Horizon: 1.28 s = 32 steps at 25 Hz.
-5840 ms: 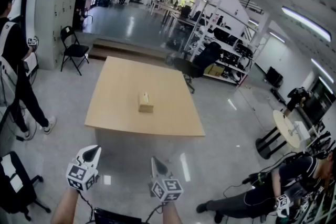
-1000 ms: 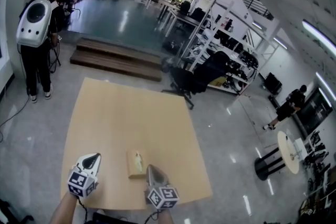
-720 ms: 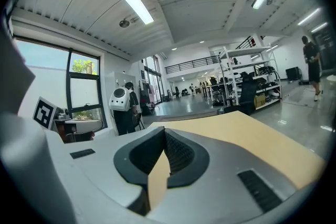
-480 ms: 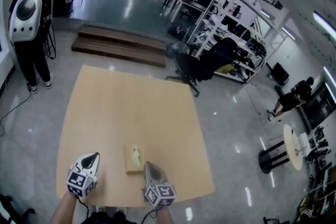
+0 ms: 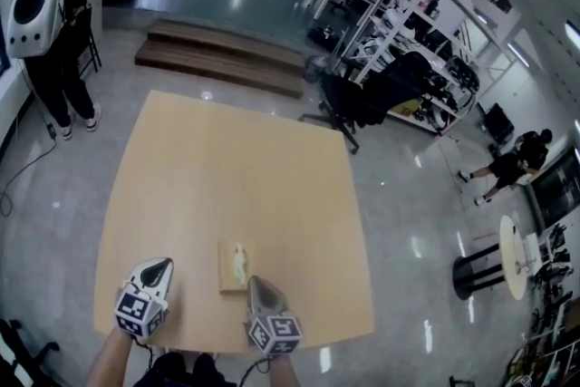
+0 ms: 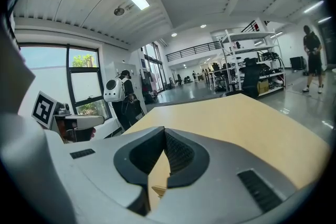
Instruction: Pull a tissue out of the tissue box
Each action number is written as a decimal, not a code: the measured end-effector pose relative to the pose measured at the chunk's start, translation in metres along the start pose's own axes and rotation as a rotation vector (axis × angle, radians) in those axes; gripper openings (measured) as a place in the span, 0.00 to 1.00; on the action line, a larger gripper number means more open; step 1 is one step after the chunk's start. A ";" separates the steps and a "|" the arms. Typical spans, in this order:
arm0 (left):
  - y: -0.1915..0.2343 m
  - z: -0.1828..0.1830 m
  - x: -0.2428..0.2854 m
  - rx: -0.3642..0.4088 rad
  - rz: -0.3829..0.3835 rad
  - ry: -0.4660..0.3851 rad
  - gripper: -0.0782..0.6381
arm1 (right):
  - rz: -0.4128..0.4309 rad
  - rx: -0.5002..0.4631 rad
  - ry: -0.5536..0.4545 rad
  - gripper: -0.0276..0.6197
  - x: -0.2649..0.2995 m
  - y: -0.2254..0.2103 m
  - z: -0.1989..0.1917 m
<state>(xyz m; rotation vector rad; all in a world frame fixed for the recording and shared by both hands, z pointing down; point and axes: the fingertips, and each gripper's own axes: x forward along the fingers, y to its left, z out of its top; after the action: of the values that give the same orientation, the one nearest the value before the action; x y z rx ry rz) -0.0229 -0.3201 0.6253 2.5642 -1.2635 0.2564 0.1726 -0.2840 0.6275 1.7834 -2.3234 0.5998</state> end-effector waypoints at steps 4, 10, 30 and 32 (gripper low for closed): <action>-0.001 -0.009 0.001 -0.008 0.002 0.016 0.12 | -0.011 -0.011 0.032 0.06 0.003 -0.005 -0.011; 0.004 -0.024 0.003 -0.024 0.009 0.043 0.12 | -0.009 -0.029 0.082 0.06 0.011 -0.005 -0.030; 0.015 -0.054 0.006 -0.078 0.039 0.112 0.12 | -0.025 0.003 0.237 0.27 0.032 -0.016 -0.080; 0.016 -0.059 0.008 -0.077 0.042 0.113 0.12 | -0.024 0.017 0.245 0.27 0.036 -0.019 -0.086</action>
<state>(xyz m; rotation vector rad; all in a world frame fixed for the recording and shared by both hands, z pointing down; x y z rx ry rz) -0.0332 -0.3173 0.6860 2.4246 -1.2615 0.3488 0.1703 -0.2857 0.7223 1.6388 -2.1364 0.7881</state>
